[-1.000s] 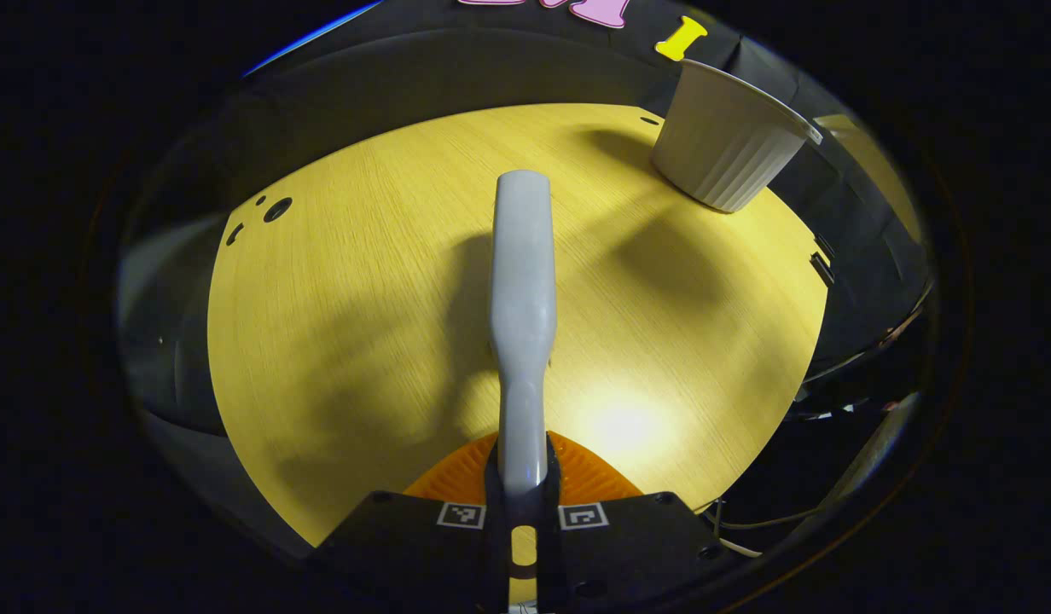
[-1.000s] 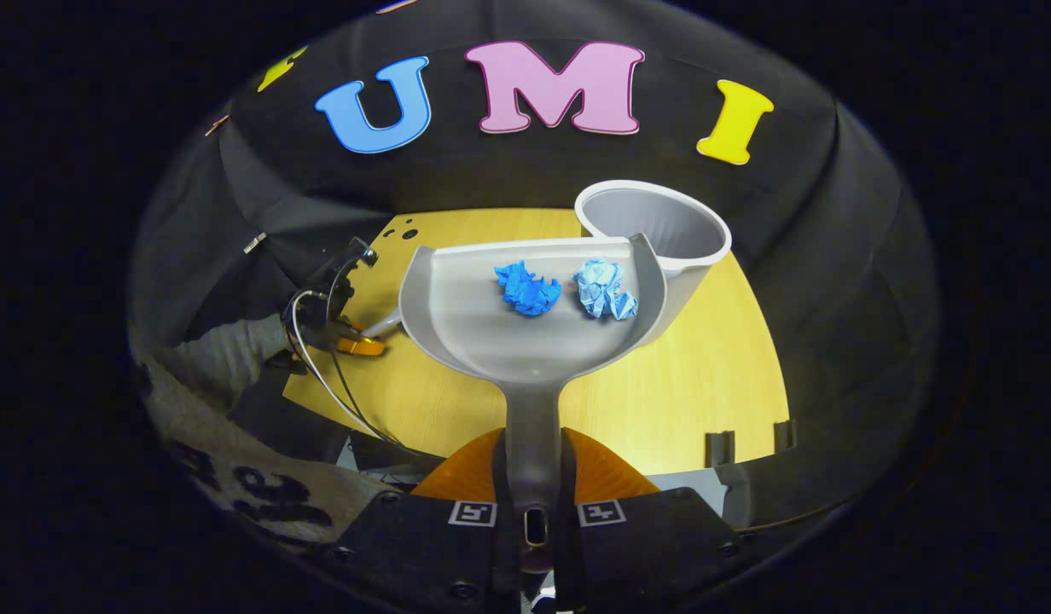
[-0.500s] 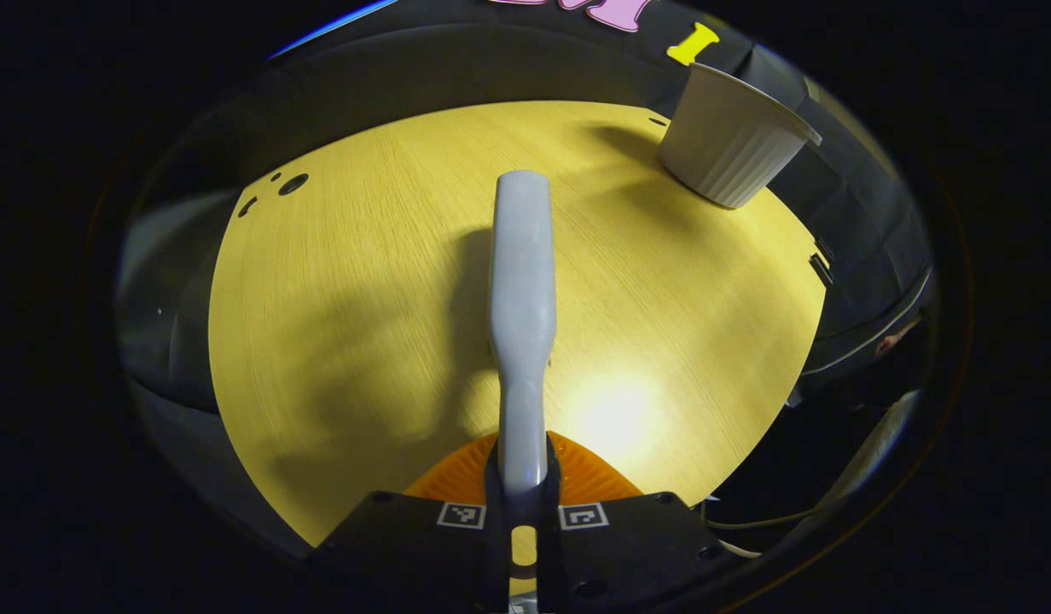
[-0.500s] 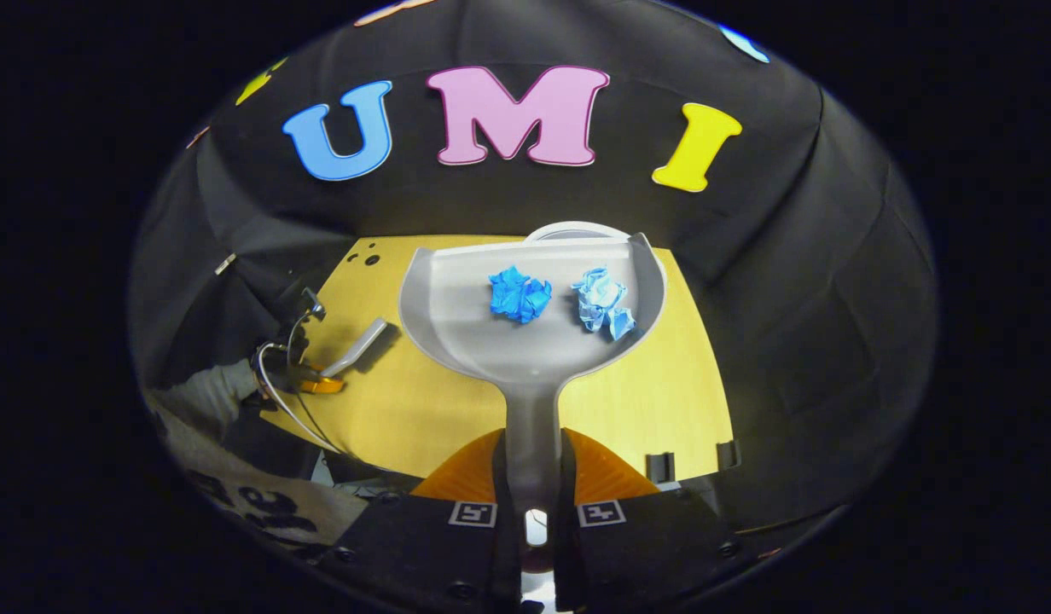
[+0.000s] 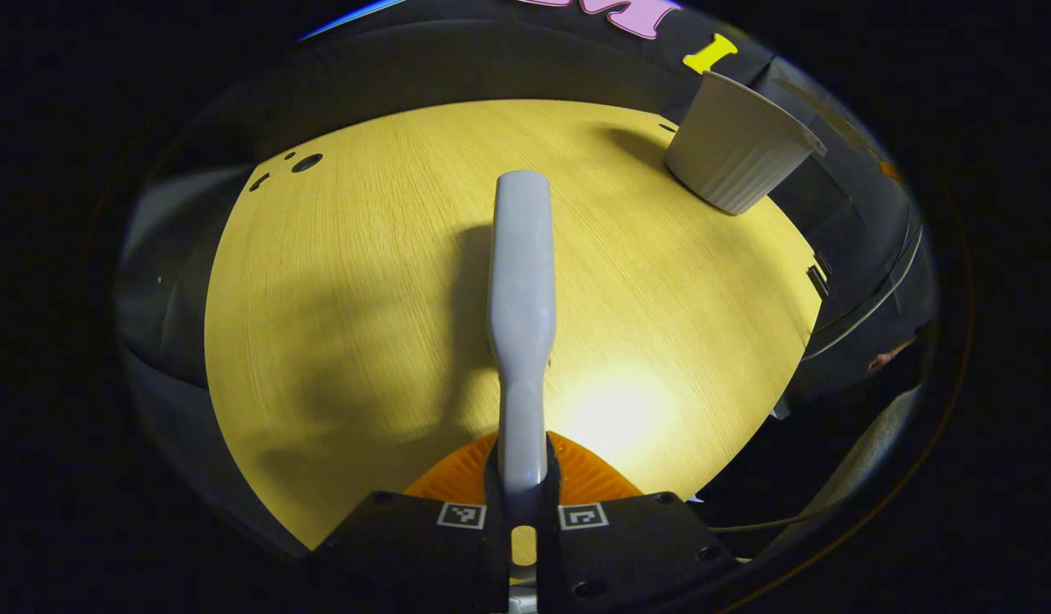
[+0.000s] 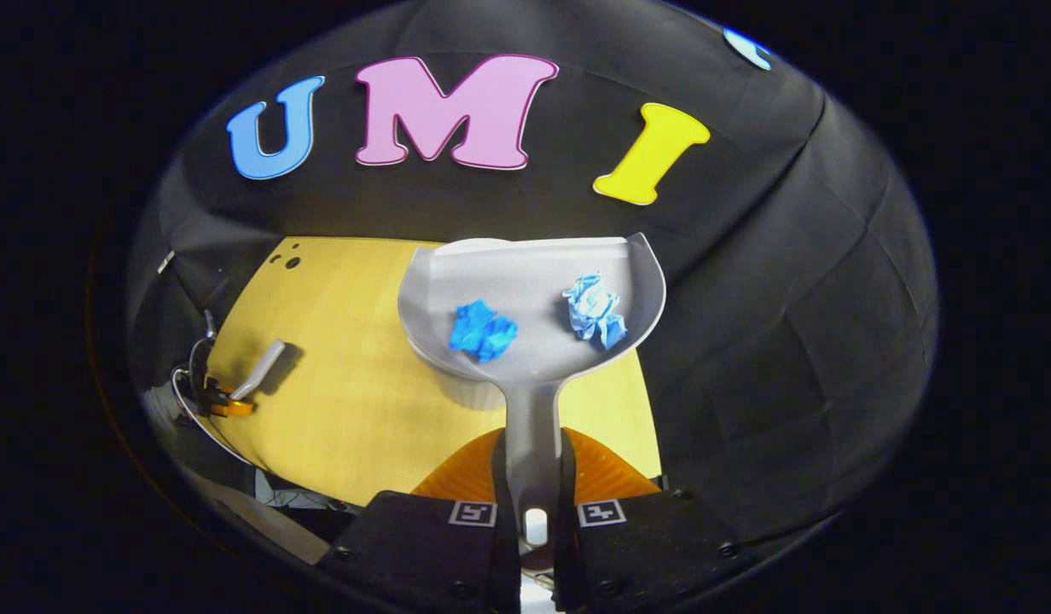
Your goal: Pick up the small broom and dustpan from the desktop, sweep the trash into the dustpan with the broom, and then empty the trash into the garbage bin.
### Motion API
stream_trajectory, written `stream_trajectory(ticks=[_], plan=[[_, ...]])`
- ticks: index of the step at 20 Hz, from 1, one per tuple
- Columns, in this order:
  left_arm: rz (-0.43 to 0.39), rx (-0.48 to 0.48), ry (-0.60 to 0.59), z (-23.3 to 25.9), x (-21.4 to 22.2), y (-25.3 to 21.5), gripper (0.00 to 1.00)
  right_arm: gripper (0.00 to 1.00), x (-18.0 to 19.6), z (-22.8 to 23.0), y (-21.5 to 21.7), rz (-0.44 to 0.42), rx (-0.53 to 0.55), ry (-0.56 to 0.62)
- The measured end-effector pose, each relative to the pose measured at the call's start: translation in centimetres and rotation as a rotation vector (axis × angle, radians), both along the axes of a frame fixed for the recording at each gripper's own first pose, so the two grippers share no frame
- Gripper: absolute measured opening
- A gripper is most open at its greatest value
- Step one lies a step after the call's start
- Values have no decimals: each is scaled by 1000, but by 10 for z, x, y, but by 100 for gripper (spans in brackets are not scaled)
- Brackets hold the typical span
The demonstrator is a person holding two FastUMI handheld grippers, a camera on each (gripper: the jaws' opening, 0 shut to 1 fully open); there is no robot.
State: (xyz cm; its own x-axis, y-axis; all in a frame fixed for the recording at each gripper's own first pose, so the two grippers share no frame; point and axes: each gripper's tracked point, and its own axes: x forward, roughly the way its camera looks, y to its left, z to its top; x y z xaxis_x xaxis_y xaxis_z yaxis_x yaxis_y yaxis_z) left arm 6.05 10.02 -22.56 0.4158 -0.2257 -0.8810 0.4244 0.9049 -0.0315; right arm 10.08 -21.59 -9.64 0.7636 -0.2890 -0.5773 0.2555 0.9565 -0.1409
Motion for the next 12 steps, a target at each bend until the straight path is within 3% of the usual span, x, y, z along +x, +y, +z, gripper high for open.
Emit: stream_trajectory(ticks=[4, 12], plan=[[16, -6, 6, 0, -2, -1, 17, 19, 18, 1, -33, -1, -160, 36], [42, -18, 13, -2, -7, -2, 17, 19, 45, 6, -48, 59, -399, 96]])
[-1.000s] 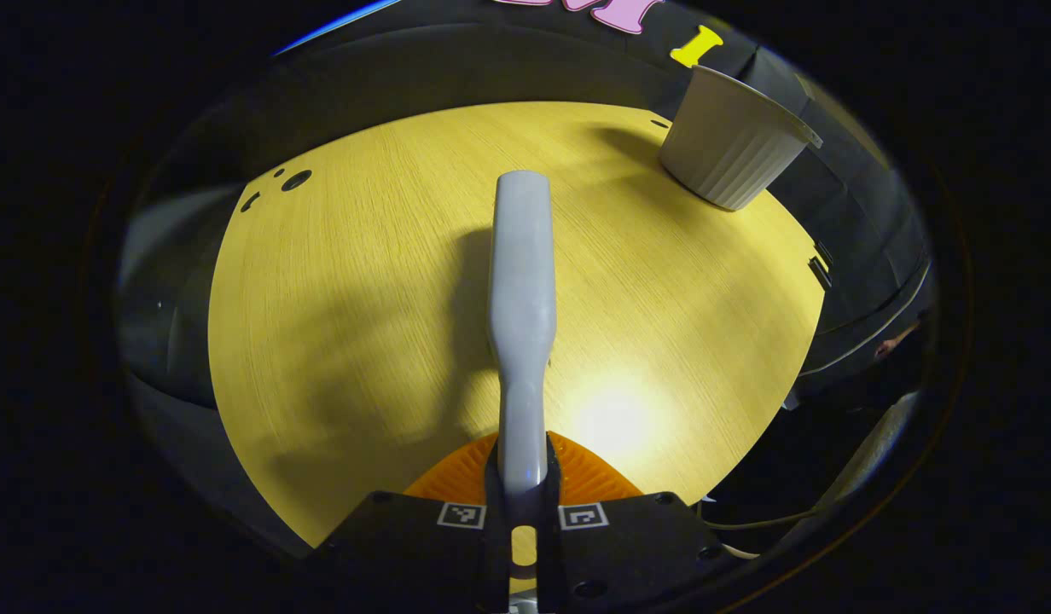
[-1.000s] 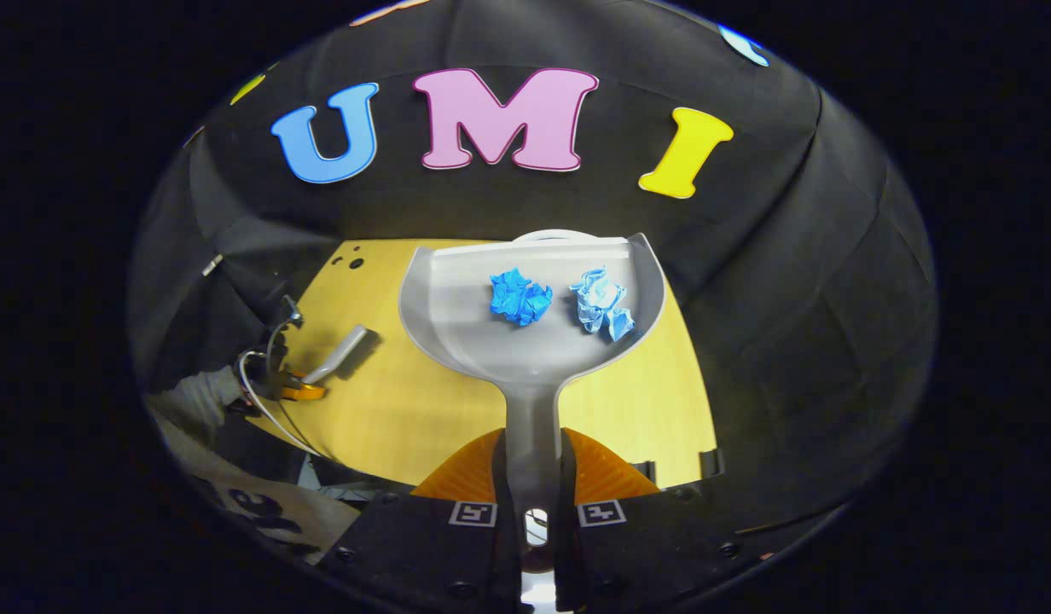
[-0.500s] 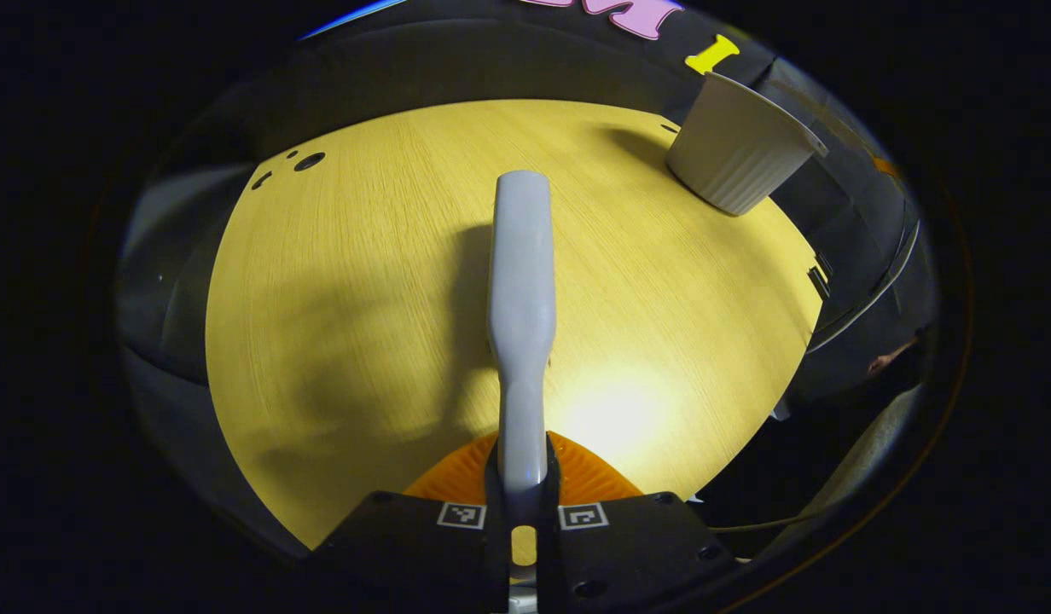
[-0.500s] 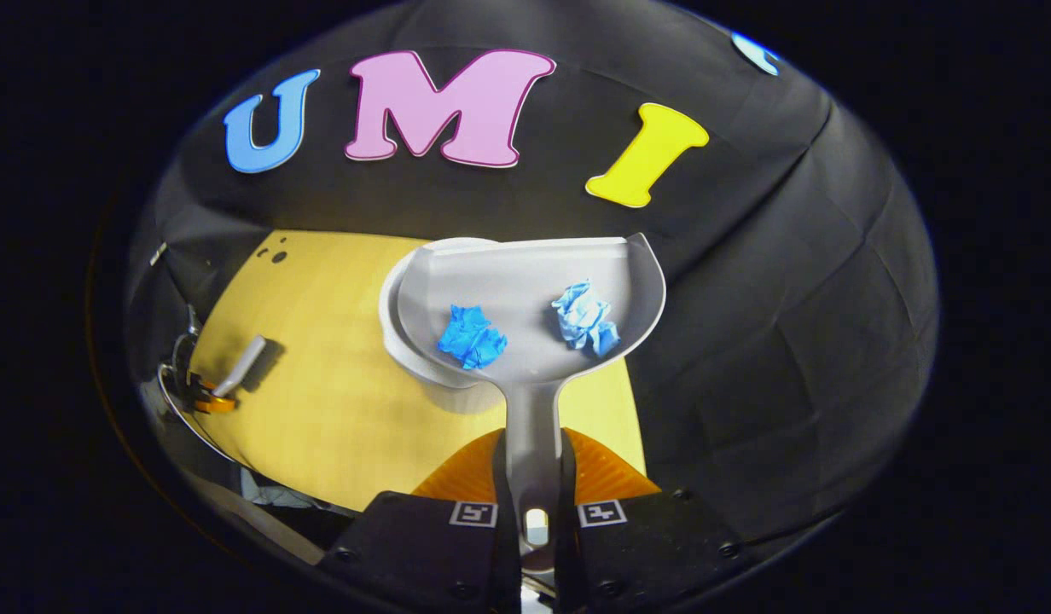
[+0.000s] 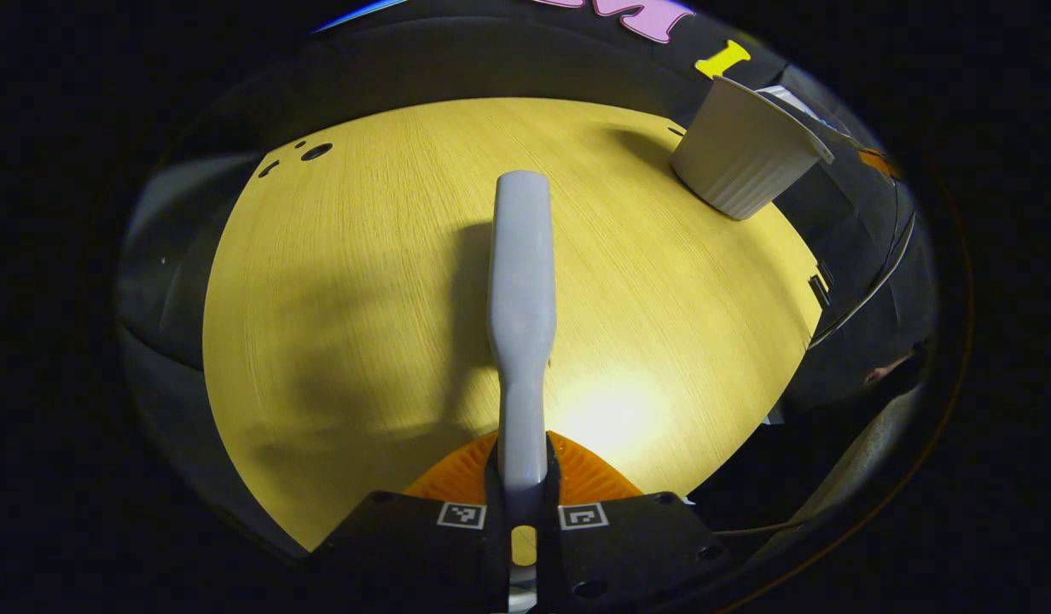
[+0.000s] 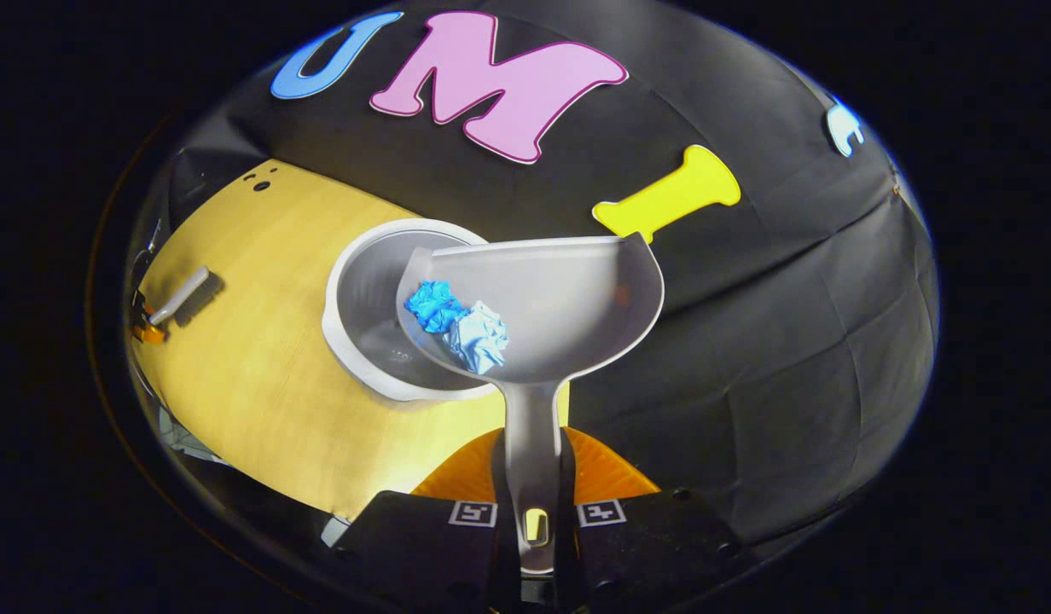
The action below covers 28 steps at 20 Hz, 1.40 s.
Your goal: Pick up the small broom and dustpan from the desktop, sweep the trash into the dustpan with the broom, and then empty the trash into the garbage bin.
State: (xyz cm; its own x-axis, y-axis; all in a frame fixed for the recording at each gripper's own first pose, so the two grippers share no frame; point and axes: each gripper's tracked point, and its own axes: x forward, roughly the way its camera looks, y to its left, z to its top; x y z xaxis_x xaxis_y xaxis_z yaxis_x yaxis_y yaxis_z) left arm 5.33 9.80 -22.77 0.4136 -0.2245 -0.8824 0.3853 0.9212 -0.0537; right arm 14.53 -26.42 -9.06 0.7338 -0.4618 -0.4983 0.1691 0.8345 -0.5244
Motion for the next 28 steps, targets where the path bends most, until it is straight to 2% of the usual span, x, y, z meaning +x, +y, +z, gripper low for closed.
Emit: stream_trajectory(ticks=[3, 12, 28], plan=[[6, -4, 0, 0, -4, -1, 17, 19, 2, 5, -3, 36, -148, 54], [6, -4, 4, -3, -8, -1, 17, 19, 10, 16, -15, 130, -401, 176], [-3, -11, 7, -6, -8, -8, 17, 19, 10, 20, -19, 186, -482, 274]])
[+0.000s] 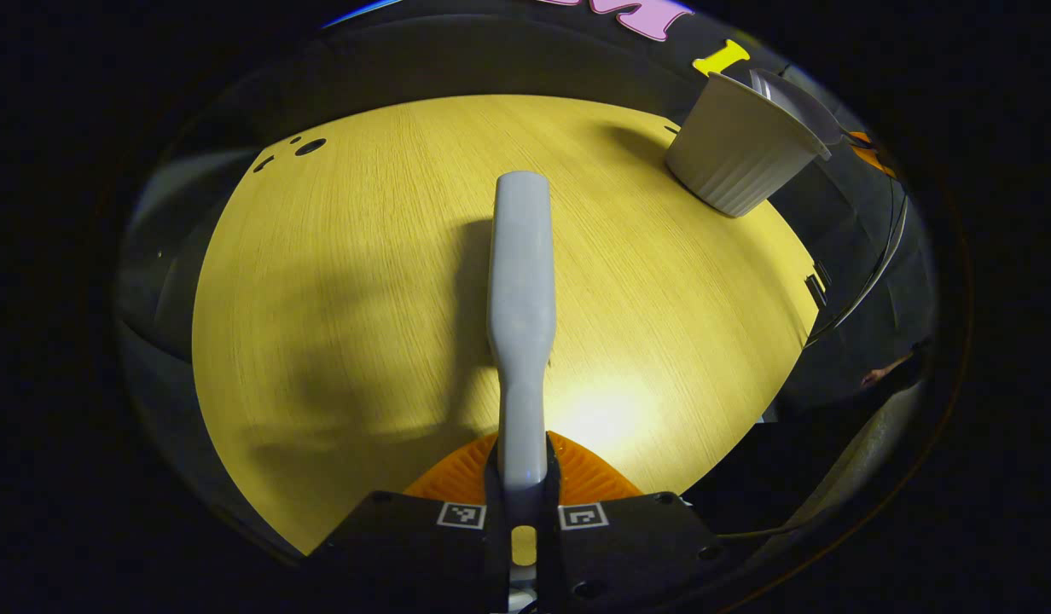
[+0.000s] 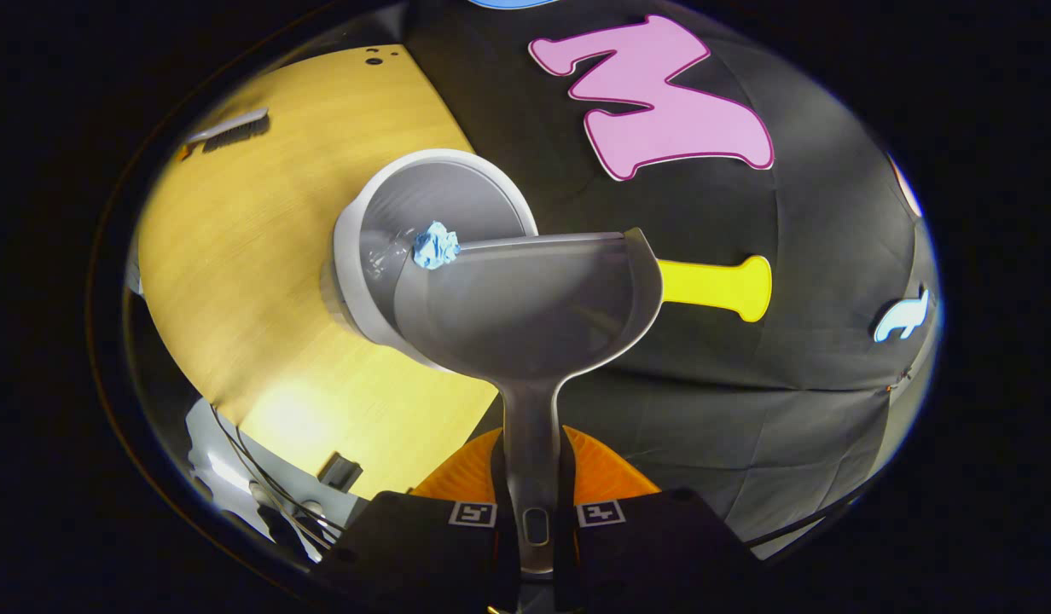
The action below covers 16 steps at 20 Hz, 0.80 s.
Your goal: Pick up the small broom and dustpan from the desktop, sweep the trash into the dustpan with the broom, and then empty the trash into the garbage bin.
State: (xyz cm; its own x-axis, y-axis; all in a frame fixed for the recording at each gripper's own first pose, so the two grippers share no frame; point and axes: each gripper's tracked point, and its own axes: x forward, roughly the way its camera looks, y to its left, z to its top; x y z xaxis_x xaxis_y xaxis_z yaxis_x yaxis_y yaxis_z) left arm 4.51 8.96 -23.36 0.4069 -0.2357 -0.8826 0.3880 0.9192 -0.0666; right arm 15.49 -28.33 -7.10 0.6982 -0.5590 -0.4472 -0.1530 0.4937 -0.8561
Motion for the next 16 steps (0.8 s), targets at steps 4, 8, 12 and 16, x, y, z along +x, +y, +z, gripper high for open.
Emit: stream_trajectory(ticks=[4, 8, 12, 16], plan=[[6, 0, -2, 1, 0, 0, 17, 19, 1, 3, 2, -5, 27, -31], [15, 7, -7, 4, -2, -1, 17, 19, -6, 1, 4, -90, 241, -186], [55, 14, -29, 13, -3, -1, 16, 19, -7, -2, 22, -167, 584, -373], [121, 1, -40, 24, -9, -7, 16, 19, -6, -2, 46, -155, 743, -473]])
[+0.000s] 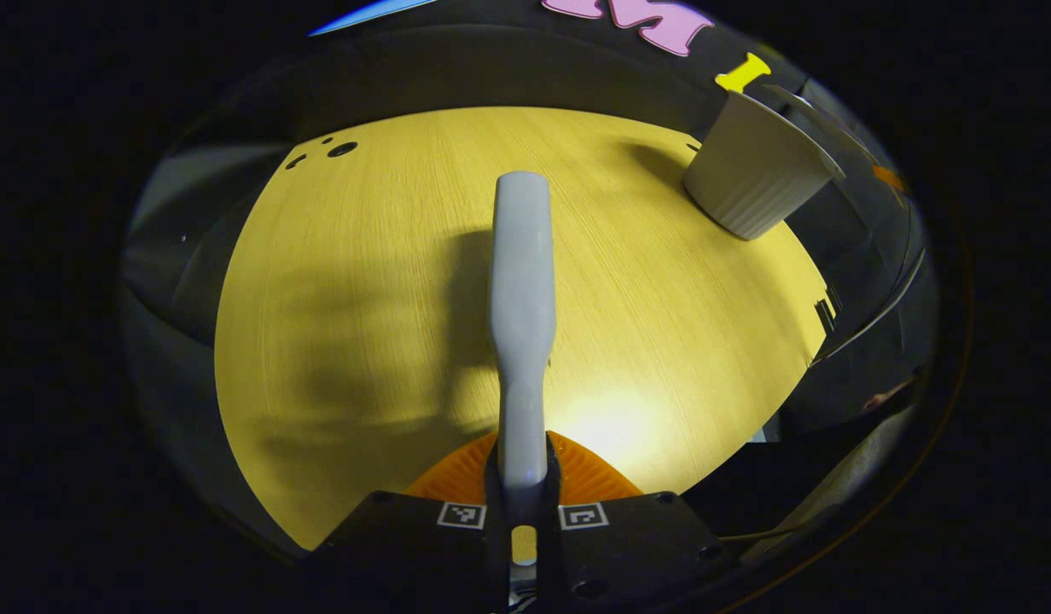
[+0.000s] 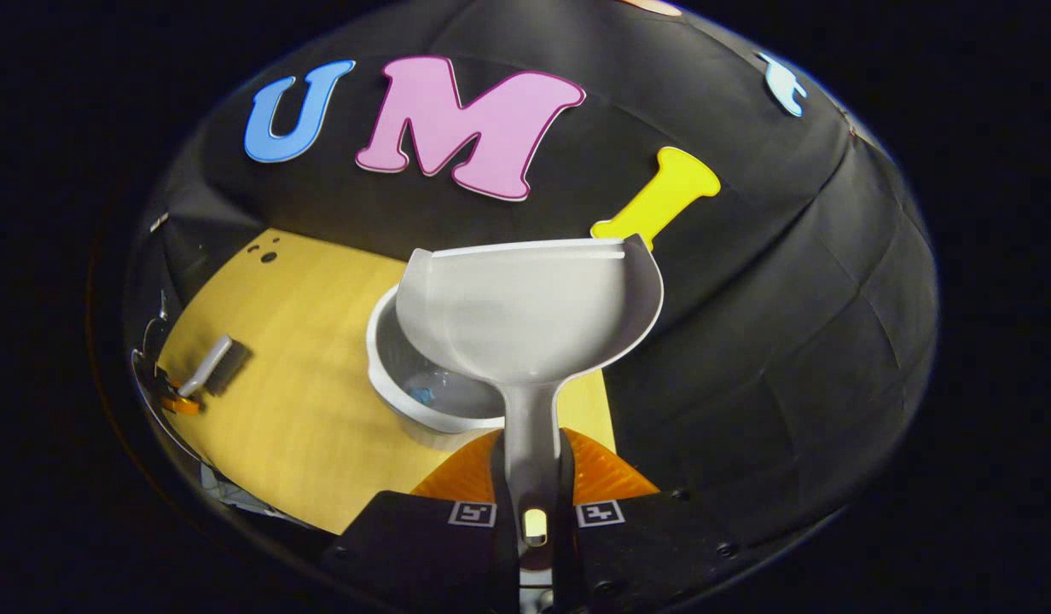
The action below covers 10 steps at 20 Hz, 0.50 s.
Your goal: Pick up the small broom and dustpan from the desktop, sweep the trash into the dustpan with the broom, and then empty the trash into the garbage bin.
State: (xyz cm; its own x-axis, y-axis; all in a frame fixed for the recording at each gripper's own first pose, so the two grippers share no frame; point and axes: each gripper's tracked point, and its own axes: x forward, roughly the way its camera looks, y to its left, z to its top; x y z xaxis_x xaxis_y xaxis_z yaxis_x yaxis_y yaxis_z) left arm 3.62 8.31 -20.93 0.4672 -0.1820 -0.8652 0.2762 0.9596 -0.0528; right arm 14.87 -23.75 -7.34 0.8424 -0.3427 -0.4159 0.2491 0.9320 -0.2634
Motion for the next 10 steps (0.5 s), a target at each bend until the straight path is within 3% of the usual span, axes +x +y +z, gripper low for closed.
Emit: stream_trajectory(ticks=[5, 10], plan=[[38, -8, -14, 13, -12, -6, 16, 19, -15, -2, 66, 110, 73, -39], [94, -11, -26, 22, -25, -1, 16, 19, -18, 0, 154, 289, 104, -36]])
